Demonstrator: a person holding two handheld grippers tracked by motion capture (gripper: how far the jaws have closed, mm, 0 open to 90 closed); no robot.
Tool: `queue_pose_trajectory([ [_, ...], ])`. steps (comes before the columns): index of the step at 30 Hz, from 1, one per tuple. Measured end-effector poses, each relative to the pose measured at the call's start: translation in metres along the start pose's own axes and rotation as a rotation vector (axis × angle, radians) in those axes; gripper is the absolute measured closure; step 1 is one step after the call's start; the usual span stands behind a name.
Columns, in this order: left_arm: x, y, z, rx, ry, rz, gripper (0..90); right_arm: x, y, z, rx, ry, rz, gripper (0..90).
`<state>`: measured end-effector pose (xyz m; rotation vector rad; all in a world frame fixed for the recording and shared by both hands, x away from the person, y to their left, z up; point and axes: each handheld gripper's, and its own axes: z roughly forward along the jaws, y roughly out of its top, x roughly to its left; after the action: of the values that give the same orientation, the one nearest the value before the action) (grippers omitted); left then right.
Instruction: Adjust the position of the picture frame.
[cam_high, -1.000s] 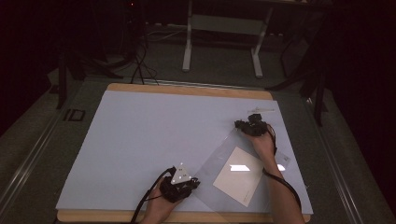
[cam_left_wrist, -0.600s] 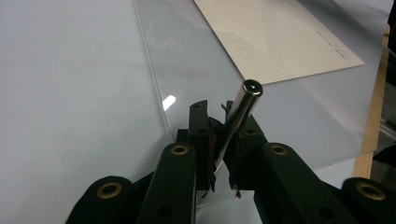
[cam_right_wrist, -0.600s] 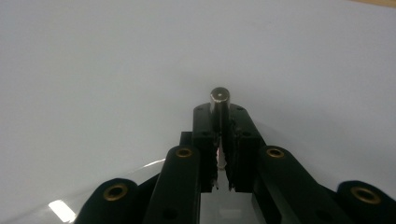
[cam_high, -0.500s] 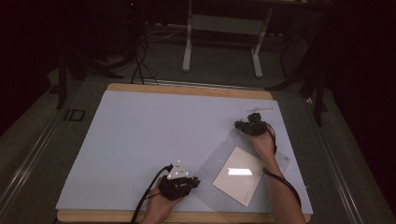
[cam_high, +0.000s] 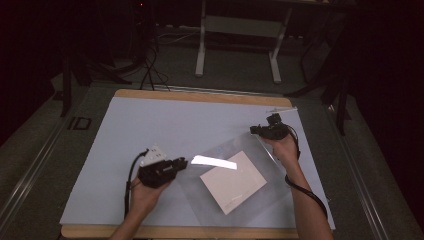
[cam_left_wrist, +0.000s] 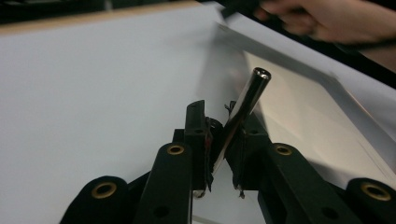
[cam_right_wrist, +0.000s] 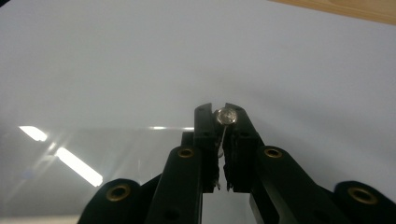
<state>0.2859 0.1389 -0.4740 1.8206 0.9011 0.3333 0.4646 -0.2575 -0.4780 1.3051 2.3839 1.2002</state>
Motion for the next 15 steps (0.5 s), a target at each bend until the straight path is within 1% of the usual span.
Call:
queue_pose_trajectory([
  [1,0.0,0.0,0.0,0.0,0.0,0.0,78.9,0.0,0.0,0.0,0.0,0.0,0.0,85.2],
  [2,0.029,0.013,-0.004,-0.002,0.003,-0.011,78.9,0.002,0.001,0.0,0.0,0.003,0.003,85.2],
  [3,0.036,0.017,-0.004,-0.001,0.012,-0.013,78.9,0.008,0.004,0.0,-0.001,0.006,0.019,85.1],
  [5,0.057,0.026,-0.001,0.007,0.02,-0.026,78.9,0.011,0.006,0.0,0.004,0.005,0.024,85.1],
  [7,0.08,0.034,0.006,0.017,0.037,-0.043,79.0,0.014,0.006,0.002,0.014,0.004,0.033,85.1],
  [8,0.08,0.034,0.006,0.017,0.037,-0.043,79.0,0.014,0.006,0.002,0.014,0.004,0.033,85.1],
  [9,0.097,0.04,0.012,0.021,0.054,-0.06,79.0,0.016,0.005,0.003,0.017,0.001,0.038,85.0],
  [11,0.112,0.043,0.021,0.029,0.082,-0.066,78.9,0.02,0.004,0.006,0.017,-0.006,0.034,84.9],
  [12,0.118,0.043,0.025,0.035,0.09,-0.079,78.8,0.021,0.003,0.008,0.021,-0.007,0.035,84.9],
  [13,0.128,0.041,0.034,0.054,0.114,-0.091,78.9,0.022,0.003,0.01,0.034,-0.012,0.029,84.9],
  [14,0.133,0.039,0.04,0.07,0.122,-0.101,79.0,0.024,0.001,0.014,0.043,-0.021,0.027,84.7],
  [15,0.14,0.033,0.049,0.094,0.137,-0.119,79.0,0.024,0.0,0.017,0.049,-0.026,0.026,84.6],
])
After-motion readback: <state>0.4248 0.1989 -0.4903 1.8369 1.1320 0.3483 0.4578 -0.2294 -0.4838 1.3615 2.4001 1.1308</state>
